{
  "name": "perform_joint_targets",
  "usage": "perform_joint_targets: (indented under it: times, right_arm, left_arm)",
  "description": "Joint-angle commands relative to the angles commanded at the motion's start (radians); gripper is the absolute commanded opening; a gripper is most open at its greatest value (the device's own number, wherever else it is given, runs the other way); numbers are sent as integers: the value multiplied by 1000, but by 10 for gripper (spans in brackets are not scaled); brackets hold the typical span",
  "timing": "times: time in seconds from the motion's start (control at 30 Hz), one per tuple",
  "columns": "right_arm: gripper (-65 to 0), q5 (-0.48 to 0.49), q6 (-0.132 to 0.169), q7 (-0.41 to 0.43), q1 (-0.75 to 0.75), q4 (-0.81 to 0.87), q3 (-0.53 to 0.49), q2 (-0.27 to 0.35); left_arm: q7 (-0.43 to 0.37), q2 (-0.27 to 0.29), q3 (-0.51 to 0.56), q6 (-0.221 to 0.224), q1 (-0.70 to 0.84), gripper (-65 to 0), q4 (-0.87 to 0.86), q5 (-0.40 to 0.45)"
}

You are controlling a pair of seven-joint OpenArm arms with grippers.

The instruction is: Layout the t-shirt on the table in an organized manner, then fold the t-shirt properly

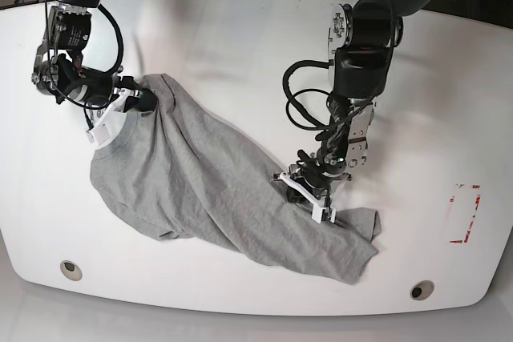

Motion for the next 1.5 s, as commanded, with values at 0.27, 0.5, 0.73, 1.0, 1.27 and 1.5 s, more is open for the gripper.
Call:
perform_joint_targets:
  times: [0.27, 0.5, 0.73, 1.0, 1.27, 1.5]
  right_arm:
    - [-649, 0, 0, 0, 0, 0, 0, 0]
    - [-649, 2, 0, 0, -15, 0, 26, -2]
    - [-649, 2, 0, 0, -18, 0, 41, -2]
    - [-649, 2, 0, 0, -18, 0, 41, -2]
    - [-649, 2, 0, 0, -21, 0, 40, -2]
    - [-649, 2, 3, 0, -23, 0, 40, -2]
  left_arm:
    - [5, 0, -32, -28, 31, -618, 78, 2]
    - [103, -27, -20, -28, 160, -618, 359, 2]
    - [242, -95, -18, -29, 308, -618, 669, 0]
    - [394, -178, -21, -29, 473, -618, 990, 0]
    - [483, -207, -21, -29, 647, -618, 1221, -2]
    - [485, -184, -20, -29, 588, -601, 1195, 0]
